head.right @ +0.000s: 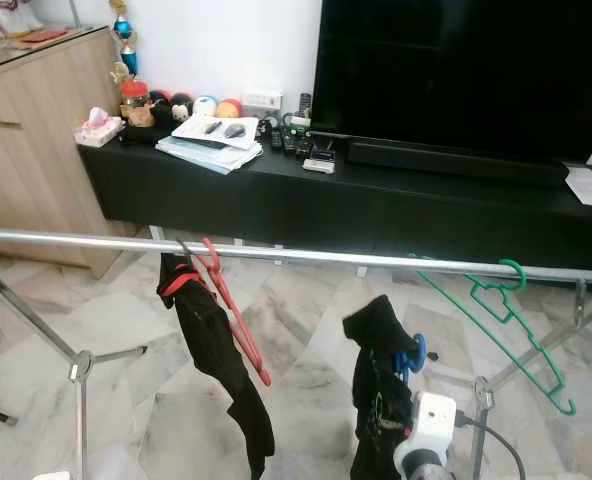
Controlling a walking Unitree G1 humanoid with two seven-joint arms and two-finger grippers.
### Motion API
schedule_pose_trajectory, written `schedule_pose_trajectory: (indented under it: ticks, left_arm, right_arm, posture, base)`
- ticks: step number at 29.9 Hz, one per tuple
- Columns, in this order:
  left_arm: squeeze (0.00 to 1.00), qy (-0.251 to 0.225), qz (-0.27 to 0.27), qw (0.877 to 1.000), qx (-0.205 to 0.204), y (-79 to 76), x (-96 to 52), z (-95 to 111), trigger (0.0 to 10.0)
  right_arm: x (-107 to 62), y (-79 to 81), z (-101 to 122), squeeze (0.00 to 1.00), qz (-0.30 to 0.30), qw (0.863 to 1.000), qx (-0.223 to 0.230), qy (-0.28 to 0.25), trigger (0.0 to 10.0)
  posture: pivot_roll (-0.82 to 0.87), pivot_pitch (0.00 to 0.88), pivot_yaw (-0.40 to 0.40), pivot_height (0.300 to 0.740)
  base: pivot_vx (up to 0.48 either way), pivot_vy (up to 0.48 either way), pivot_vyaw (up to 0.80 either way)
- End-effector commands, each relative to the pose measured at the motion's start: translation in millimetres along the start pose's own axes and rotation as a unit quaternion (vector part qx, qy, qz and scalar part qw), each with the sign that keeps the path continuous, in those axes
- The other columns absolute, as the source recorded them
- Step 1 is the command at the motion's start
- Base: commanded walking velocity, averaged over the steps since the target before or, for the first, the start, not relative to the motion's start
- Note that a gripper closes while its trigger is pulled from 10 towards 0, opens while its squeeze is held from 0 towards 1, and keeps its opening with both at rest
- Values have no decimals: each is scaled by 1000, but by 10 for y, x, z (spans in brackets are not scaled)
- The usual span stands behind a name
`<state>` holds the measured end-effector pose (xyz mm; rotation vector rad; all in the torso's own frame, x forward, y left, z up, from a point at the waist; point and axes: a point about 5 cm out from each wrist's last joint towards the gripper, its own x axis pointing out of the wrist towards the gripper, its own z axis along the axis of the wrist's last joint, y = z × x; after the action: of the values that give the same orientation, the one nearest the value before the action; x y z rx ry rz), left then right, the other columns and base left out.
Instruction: Hang hanger
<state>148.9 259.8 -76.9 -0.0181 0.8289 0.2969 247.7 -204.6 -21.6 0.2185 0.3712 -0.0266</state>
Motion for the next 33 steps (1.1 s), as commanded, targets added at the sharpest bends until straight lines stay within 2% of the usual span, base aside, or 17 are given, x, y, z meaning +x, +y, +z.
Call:
schedule_pose_trajectory:
  ticks: [1,3,5,6,11,13,17,25,33]
  left_arm:
    - [0,4,10,1000,-14,34,-22,-53,10000]
    - [0,15,5,1000,-4,37,-32,-90,10000]
    - [0,17,3,1000,0,39,-34,-97,10000]
    - [0,19,-3,1000,10,25,-27,-87,10000]
    - [0,4,-15,1000,23,28,14,41,10000]
    - [0,-6,-16,1000,23,31,45,138,10000]
    - [0,-9,-19,1000,23,3,65,183,10000]
    - [0,19,-29,999,19,-122,41,35,10000]
    - [0,35,-23,999,8,-92,3,-83,10000]
  right_arm:
    - [35,26,30,0,-2,1000,5,-1,10000]
    - [36,10,14,0,-19,1000,-1,6,10000]
    - [35,-5,19,0,-27,1000,3,4,10000]
    - [36,-58,51,0,-49,999,18,-7,10000]
    - [40,-112,89,0,-68,997,35,-17,10000]
    - [29,-110,67,0,-67,997,30,-13,10000]
    - [13,-132,61,0,-69,997,23,-14,10000]
    - [-4,-233,109,0,-86,996,28,-24,10000]
    - [31,-212,146,0,-76,997,17,-22,10000]
  posture:
    - [208,0,-50,740]
    - [166,0,-10,740]
    - [166,0,-10,740]
    - [133,0,33,740]
    - [120,0,37,740]
    - [109,0,34,740]
    - [70,0,44,740]
    - [64,0,33,740]
    - [76,0,15,740]
  base:
    - [0,0,0]
    - [0,0,0]
    - [0,0,0]
    - [0,0,0]
    - [0,0,0]
    - [0,0,0]
    - [0,0,0]
    - [-240,0,0]
    - [-333,0,0]
